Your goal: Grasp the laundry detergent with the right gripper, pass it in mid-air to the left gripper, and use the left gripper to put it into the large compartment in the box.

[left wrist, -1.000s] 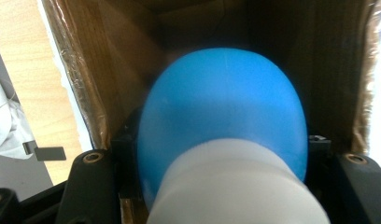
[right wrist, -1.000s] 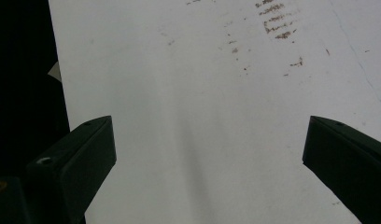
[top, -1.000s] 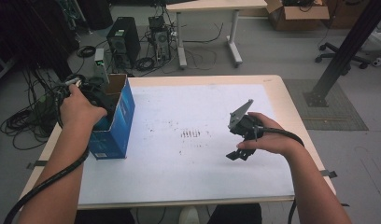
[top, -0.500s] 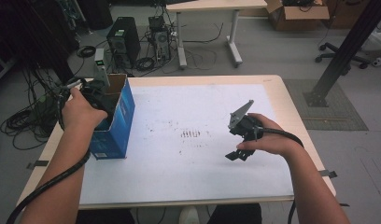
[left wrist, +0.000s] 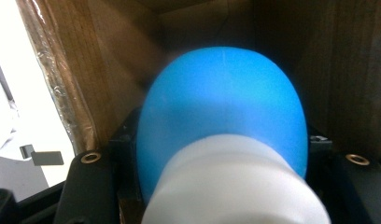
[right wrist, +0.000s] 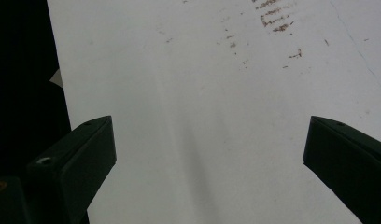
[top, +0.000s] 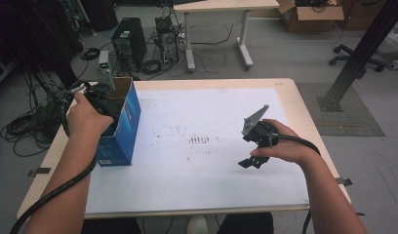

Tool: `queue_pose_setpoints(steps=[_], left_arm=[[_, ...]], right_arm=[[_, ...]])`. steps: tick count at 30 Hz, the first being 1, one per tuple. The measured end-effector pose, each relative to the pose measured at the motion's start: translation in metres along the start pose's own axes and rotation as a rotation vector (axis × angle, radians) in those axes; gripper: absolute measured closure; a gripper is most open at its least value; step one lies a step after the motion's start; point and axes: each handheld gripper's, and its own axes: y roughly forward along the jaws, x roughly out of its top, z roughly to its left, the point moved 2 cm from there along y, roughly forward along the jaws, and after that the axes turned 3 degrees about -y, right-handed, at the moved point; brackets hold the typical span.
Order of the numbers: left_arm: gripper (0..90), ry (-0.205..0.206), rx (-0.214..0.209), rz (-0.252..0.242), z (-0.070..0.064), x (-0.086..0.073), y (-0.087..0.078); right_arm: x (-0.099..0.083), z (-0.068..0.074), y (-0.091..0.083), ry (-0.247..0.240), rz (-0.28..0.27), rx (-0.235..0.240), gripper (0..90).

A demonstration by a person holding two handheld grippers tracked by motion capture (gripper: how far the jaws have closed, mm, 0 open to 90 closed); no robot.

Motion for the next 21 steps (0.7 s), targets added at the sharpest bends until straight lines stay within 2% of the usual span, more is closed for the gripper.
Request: queue_pose_setpoints(steps=[7, 13, 21], left_arm=[[34.3, 0.005, 0.003, 0.007, -0.0012, 0.0001, 0.0011], [30.9, -0.002, -0.012, 0.004, -0.0016, 0.0, 0.0007], [30.6, -0.006, -0.009, -0.002, -0.0017, -0.0012, -0.0067]], right_arm=[[-0.0007, 0.0001, 0.0013, 0.0, -0.007, 0.0, 2.5], [-0.0013, -0.0002, 0.0012, 0.003, -0.007, -0.002, 2.6], [-0.0025, -0.0004, -0.0009, 0.006, -0.014, -0.003, 2.5]])
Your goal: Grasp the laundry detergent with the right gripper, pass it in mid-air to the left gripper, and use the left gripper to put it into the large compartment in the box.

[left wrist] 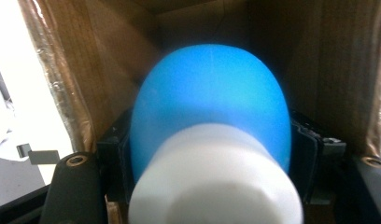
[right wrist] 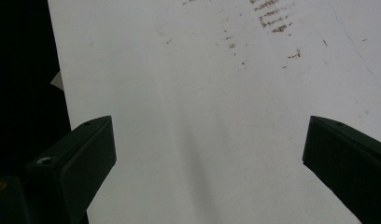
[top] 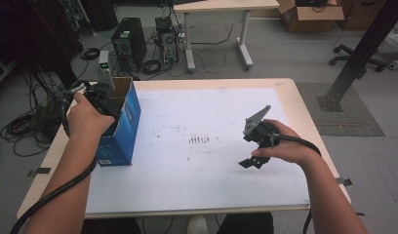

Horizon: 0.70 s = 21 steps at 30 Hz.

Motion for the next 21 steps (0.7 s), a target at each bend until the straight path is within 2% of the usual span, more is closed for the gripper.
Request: queue_pose_setpoints(steps=[21], left_arm=[[23.5, -0.004, 0.01, -0.015, 0.002, -0.004, -0.022]], right_arm=[[-0.004, 0.001, -0.008, -0.001, -0.007, -0.012, 2.5]])
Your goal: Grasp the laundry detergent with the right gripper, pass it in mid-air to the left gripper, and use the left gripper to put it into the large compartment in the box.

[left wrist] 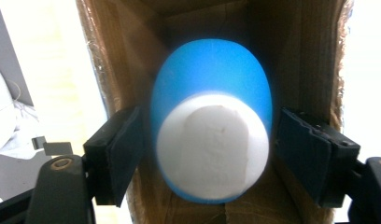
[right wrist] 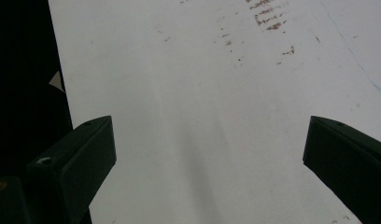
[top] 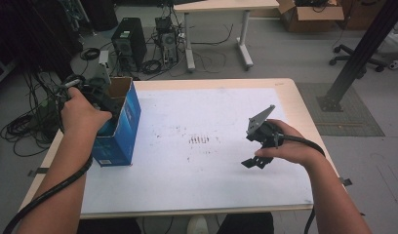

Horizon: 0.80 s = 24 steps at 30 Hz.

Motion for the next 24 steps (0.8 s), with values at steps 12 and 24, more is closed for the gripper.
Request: queue_pose_setpoints(steps=[12, 24], left_arm=[[19.7, -0.004, -0.002, -0.019, 0.0, -0.004, -0.012], [13.8, 0.004, 0.0, -0.034, 0.003, -0.008, -0.023]], right_arm=[[0.002, 0.002, -0.001, -0.004, -0.005, -0.001, 2.5], [0.004, 0.003, -0.003, -0.01, -0.009, -0.004, 2.5]])
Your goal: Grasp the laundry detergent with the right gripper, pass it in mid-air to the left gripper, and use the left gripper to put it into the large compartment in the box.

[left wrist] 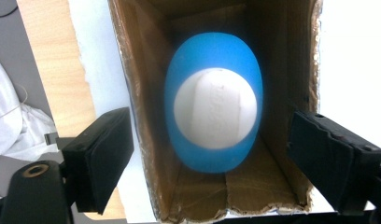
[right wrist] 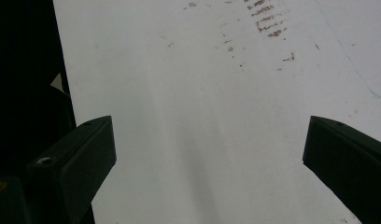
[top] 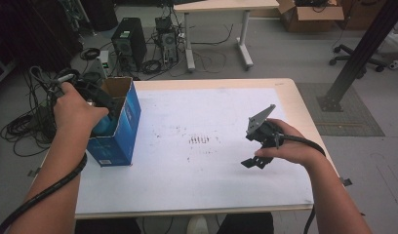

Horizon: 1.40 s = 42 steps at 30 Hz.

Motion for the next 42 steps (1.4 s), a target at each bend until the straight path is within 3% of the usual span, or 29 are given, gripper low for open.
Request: queue_pose_setpoints(steps=[12, 15, 26, 32, 35, 38, 41, 42], left_arm=[[10.7, 0.032, 0.009, -0.022, 0.0, -0.005, -0.014], [5.6, 0.055, 0.023, -0.029, 0.0, -0.005, -0.017], [1.9, 0.115, 0.034, -0.056, -0.01, -0.007, -0.03], [0.2, 0.232, 0.008, -0.12, -0.024, -0.005, -0.039], [0.3, 0.313, -0.041, -0.149, -0.036, -0.004, -0.046], [0.2, 0.436, -0.083, -0.165, -0.051, -0.004, -0.054], [0.2, 0.592, -0.064, -0.215, -0.072, -0.008, -0.065], [0.2, 0.62, -0.06, -0.217, -0.077, -0.01, -0.068]], right_arm=[[0.005, 0.002, -0.003, -0.005, 0.002, -0.001, 2.6], [0.006, 0.003, -0.003, -0.007, 0.002, -0.003, 2.6], [0.008, 0.004, -0.004, -0.013, 0.001, -0.002, 2.6], [0.007, 0.003, -0.004, -0.011, 0.005, -0.002, 2.6], [0.006, 0.002, -0.005, -0.01, 0.007, -0.002, 2.6], [0.006, 0.001, -0.008, -0.012, 0.008, -0.005, 2.6], [0.006, 0.001, -0.011, -0.014, 0.014, -0.007, 2.5], [0.006, 0.001, -0.011, -0.013, 0.014, -0.007, 2.4]])
